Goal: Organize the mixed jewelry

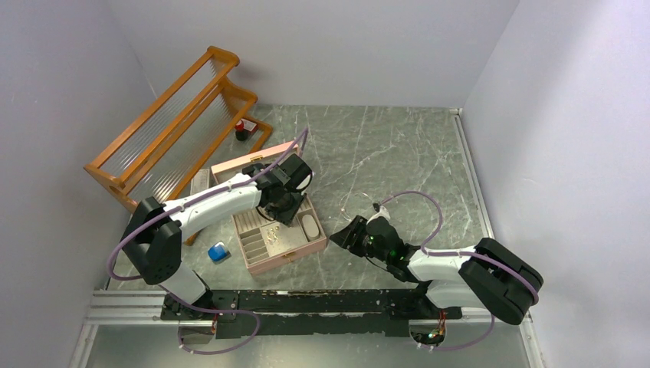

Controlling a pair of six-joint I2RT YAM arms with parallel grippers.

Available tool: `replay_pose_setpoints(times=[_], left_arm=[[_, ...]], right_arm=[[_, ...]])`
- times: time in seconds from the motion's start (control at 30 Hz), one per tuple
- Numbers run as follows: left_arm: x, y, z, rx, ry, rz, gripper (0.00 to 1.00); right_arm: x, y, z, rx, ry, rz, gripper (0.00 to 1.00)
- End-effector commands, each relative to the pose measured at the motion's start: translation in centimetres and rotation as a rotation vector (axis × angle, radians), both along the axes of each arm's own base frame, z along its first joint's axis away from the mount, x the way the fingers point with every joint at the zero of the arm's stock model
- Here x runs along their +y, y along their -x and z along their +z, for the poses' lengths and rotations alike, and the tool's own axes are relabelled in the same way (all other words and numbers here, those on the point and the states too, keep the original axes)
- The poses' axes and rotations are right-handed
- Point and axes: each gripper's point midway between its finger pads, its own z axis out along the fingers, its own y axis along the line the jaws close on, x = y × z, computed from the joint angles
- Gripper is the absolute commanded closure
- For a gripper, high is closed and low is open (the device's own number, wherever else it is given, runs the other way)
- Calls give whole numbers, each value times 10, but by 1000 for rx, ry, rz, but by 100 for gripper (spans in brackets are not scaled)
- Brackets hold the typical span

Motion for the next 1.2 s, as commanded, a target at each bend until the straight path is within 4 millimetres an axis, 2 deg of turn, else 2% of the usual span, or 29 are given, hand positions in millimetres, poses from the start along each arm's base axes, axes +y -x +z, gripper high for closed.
replay_pose_setpoints(times=[0.0, 0.2, 0.57, 0.8, 0.97, 1.17], left_arm=[[-12, 1, 3, -7, 66, -15, 66], [-17, 2, -1, 4, 81, -28, 69], [-14, 7, 3, 10, 87, -48, 67], [-13, 9, 2, 16, 85, -50, 75], [-11, 9, 5, 11, 81, -48, 77], [-10, 10, 9, 8, 84, -48, 74]], right_arm=[[4, -5, 7, -32, -12, -3, 51], [4, -5, 8, -33, -13, -3, 51], [4, -4, 7, -32, -15, 0, 51], [4, -4, 7, -31, -15, -3, 51], [4, -4, 7, -31, -15, 0, 51], [4, -4, 7, -30, -15, -1, 51]])
